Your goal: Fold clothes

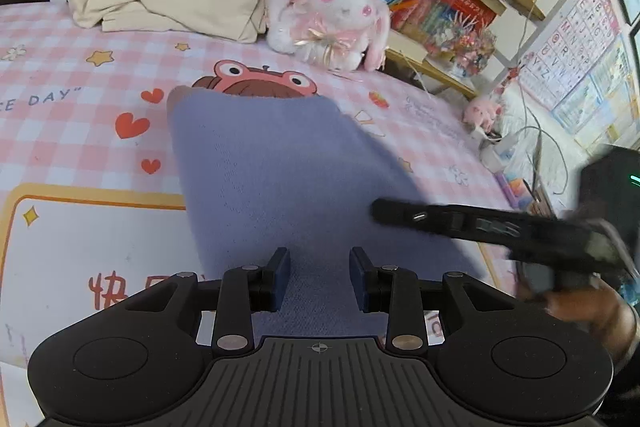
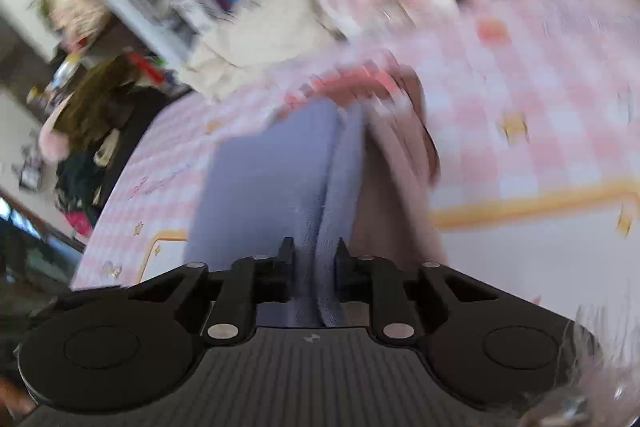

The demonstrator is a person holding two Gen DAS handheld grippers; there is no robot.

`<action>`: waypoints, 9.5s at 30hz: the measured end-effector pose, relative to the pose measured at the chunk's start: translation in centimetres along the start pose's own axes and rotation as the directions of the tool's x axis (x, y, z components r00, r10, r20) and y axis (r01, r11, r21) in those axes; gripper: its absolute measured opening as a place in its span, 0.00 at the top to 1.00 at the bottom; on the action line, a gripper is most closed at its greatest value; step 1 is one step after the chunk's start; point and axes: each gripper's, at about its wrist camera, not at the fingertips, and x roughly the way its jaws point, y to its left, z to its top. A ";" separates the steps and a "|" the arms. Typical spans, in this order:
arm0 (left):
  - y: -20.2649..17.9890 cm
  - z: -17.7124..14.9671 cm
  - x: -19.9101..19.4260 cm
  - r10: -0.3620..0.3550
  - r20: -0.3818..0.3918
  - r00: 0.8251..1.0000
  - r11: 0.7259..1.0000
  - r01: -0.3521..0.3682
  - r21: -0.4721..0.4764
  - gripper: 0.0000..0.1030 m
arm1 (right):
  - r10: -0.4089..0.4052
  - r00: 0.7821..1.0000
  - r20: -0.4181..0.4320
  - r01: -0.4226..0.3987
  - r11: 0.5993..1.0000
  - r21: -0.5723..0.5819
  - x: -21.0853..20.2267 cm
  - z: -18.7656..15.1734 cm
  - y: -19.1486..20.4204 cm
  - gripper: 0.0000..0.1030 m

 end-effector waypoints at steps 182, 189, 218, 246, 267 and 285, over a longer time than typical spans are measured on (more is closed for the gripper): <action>10.4 13.3 4.3 -0.044 -0.001 0.999 0.998 0.044 -0.044 0.52 | -0.232 0.972 0.033 0.231 0.973 0.016 9.2 7.9 5.2 0.80; 12.6 15.4 6.8 -0.048 -0.015 0.999 0.995 0.047 -0.090 0.52 | -0.274 0.962 0.015 0.273 0.962 0.018 12.9 10.3 4.7 0.79; 10.1 14.1 4.0 0.108 0.207 0.972 0.990 -0.125 0.070 0.19 | -0.341 0.932 0.123 0.342 0.939 0.014 10.6 8.8 2.6 0.16; 0.2 -0.7 0.1 0.433 0.285 0.855 0.888 -0.460 0.030 0.03 | -0.453 0.888 0.080 0.454 0.891 -0.001 0.7 -4.2 1.9 0.00; -1.0 -2.6 0.9 0.453 0.245 0.857 0.877 -0.478 0.054 0.00 | -0.449 0.892 0.050 0.452 0.887 -0.093 0.3 -5.8 2.2 0.00; 0.0 -2.1 0.9 0.459 0.222 0.860 0.875 -0.481 0.056 0.00 | -0.442 0.897 0.025 0.442 0.893 -0.077 1.2 -5.7 2.7 0.00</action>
